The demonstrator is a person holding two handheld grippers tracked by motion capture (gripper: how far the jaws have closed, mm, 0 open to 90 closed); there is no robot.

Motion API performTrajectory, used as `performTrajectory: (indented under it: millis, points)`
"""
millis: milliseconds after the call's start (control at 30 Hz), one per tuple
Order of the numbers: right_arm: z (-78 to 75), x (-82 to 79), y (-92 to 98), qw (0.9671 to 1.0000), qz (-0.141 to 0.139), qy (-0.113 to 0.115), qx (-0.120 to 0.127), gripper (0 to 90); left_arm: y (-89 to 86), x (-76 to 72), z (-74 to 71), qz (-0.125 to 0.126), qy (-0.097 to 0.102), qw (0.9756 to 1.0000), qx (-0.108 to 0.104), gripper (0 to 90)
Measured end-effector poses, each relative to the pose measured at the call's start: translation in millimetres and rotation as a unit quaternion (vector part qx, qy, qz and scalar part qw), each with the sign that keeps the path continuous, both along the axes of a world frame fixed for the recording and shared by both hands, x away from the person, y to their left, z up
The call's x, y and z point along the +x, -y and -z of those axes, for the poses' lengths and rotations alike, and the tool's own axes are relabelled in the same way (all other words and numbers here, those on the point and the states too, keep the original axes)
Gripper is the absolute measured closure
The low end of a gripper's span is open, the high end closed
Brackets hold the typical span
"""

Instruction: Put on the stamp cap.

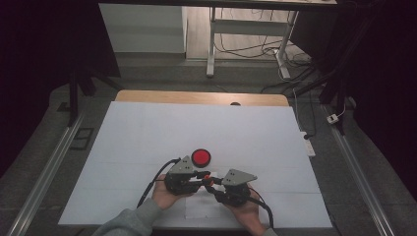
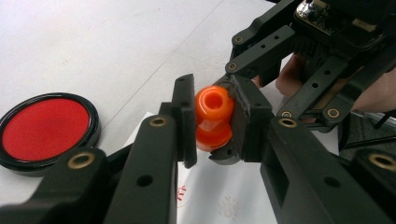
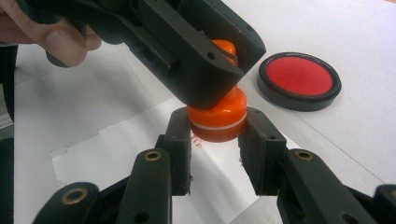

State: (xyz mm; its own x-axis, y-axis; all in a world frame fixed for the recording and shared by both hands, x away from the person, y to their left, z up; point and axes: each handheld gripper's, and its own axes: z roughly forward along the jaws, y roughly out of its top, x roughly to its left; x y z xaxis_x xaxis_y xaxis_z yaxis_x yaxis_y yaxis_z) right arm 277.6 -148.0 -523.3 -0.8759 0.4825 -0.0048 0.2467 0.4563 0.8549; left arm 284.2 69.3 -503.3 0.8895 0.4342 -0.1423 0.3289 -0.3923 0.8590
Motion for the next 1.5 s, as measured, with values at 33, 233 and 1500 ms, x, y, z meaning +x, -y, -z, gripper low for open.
performTrajectory:
  millis: [33,233,1500]
  points:
    - [0.4,0.0,-0.2,1.0,0.002,0.0,0.001,64.3,0.0,0.0,-0.1,0.001,0.002,1.0,0.003,72.6]
    - [-0.1,-0.3,0.3,1.0,0.005,0.005,-0.001,64.1,0.1,-0.6,-0.5,-0.003,0.005,1.0,-0.003,72.5]
    - [-0.8,2.5,16.9,0.9997,0.021,0.009,0.003,49.7,-11.2,2.8,-6.8,-0.008,0.008,0.9999,-0.013,72.4]
